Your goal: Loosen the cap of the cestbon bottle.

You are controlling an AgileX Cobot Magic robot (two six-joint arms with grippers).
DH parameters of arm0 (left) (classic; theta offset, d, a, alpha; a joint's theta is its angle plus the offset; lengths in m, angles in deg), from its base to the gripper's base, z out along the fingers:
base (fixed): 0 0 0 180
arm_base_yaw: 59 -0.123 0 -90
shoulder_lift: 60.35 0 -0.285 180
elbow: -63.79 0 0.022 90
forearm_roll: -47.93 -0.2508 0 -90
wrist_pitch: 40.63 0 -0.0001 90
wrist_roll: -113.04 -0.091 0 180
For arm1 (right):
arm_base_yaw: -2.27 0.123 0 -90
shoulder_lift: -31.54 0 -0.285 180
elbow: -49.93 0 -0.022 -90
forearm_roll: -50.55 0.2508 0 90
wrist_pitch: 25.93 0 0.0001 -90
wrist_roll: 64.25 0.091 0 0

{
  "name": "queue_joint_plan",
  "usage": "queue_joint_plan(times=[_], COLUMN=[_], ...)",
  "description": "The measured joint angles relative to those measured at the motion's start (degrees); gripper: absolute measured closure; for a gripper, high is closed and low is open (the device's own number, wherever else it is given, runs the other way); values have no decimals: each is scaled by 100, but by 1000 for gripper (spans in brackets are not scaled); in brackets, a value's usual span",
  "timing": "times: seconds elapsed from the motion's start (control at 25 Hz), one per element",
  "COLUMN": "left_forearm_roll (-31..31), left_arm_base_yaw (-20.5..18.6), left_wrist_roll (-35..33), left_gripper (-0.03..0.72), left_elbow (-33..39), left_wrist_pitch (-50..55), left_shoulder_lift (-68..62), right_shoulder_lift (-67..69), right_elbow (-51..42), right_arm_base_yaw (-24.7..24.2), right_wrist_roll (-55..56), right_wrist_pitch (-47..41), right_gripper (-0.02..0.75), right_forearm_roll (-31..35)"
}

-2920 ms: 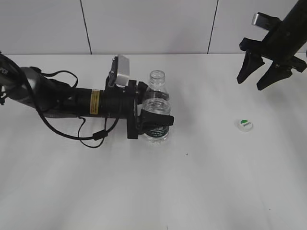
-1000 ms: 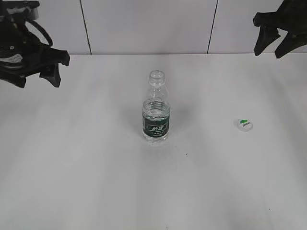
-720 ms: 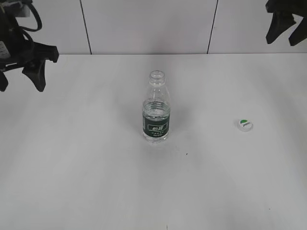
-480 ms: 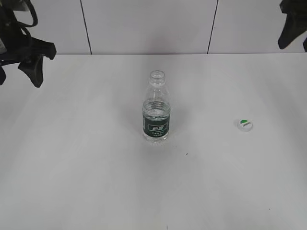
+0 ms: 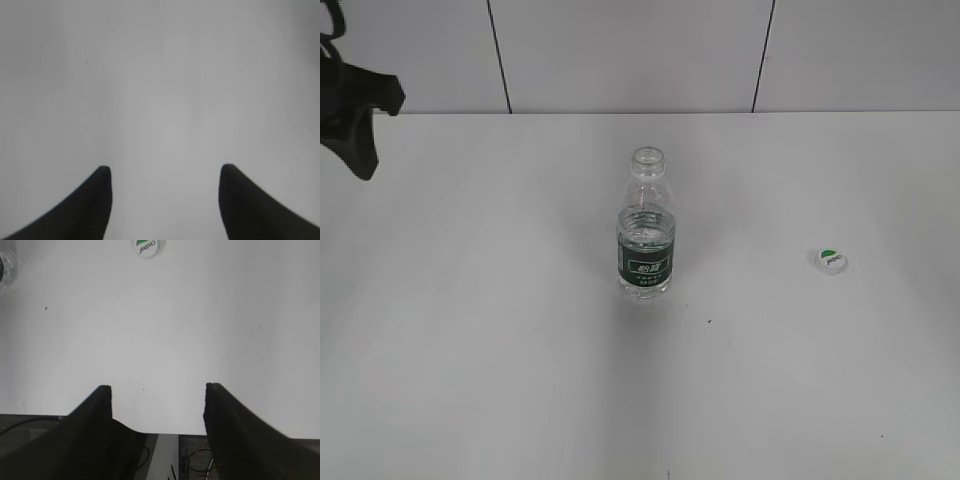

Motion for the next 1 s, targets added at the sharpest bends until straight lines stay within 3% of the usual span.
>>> queue_joint_plan(times=[0.36,0.64,1.0], left_forearm_roll=[0,14,6], left_arm_base_yaw=[0,0,0], left_wrist_roll=[-4,-4,-4], left_gripper=[302,314,315], left_elbow=[1660,2984,3854], left_wrist_pitch=[12,27,36], left_shoulder_lift=[1864,3771,6520], right_shoulder_lift=[-2489,-4333,-5802], right_elbow=[-1515,-2011,-2570], right_arm_base_yaw=[0,0,0], right_wrist_roll=[20,-131,-239], right_wrist_pitch=[-7,-19,30], right_gripper=[290,290,290], right_forearm_roll=[-109,-452,-719])
